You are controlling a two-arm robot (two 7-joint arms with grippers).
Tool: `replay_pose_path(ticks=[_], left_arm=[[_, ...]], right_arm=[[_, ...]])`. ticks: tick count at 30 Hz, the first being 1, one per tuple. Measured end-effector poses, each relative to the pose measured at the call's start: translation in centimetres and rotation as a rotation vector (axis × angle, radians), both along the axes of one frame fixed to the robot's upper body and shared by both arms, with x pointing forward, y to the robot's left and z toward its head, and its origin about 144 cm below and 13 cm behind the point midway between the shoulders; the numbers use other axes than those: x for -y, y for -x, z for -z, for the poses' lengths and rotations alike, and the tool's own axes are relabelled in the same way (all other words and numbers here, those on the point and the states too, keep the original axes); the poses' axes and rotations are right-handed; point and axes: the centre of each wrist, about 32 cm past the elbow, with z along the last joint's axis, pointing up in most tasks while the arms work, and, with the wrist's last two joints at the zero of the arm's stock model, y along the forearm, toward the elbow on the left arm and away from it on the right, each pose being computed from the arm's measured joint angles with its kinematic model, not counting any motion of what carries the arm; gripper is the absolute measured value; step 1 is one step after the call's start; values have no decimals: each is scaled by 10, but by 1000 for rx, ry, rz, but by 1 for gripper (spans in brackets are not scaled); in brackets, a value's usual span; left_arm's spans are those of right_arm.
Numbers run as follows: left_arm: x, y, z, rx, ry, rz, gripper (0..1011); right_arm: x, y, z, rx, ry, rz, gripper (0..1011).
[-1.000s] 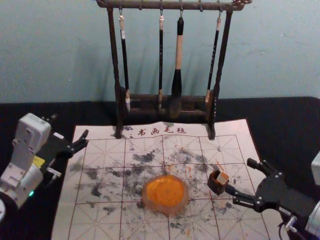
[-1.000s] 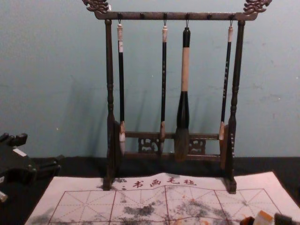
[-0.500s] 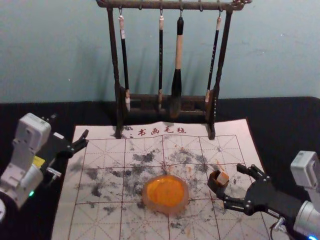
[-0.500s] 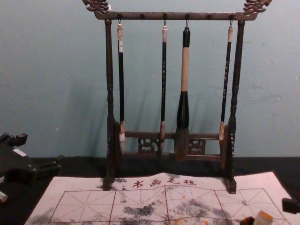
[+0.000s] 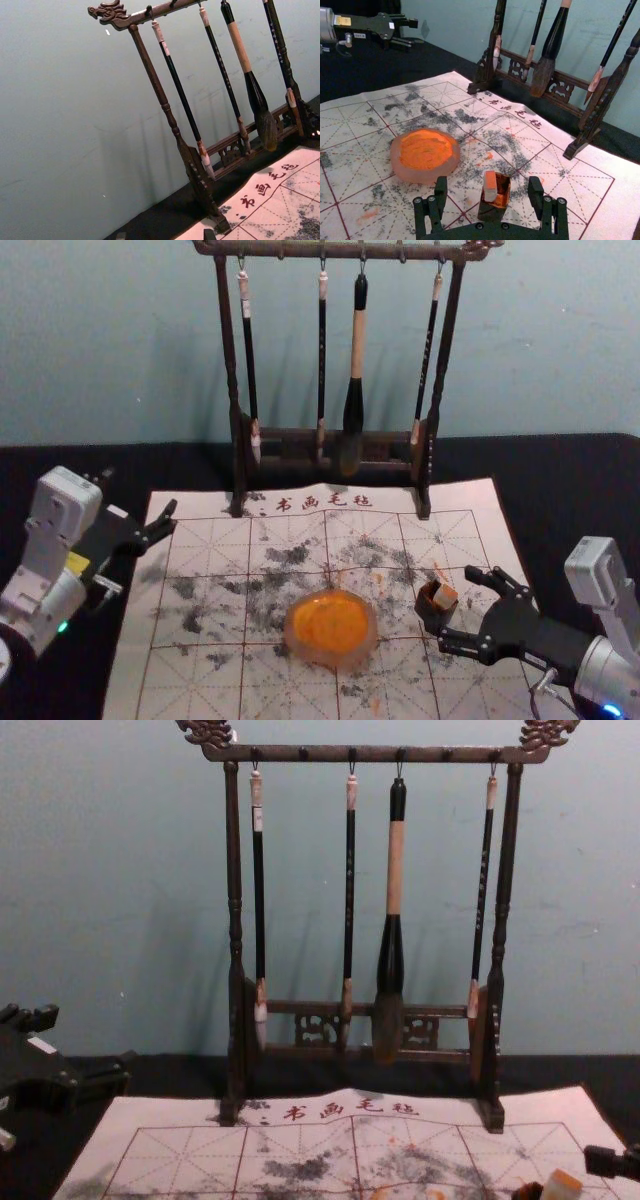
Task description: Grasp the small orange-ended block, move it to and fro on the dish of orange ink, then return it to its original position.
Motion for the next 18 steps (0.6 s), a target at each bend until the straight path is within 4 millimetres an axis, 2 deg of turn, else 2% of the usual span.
replay_pose_path(ticks=[18], left_arm=[[0, 0, 0, 0, 0, 0, 1001]], right_arm=[[-1, -4, 4, -11, -3, 20, 1000]])
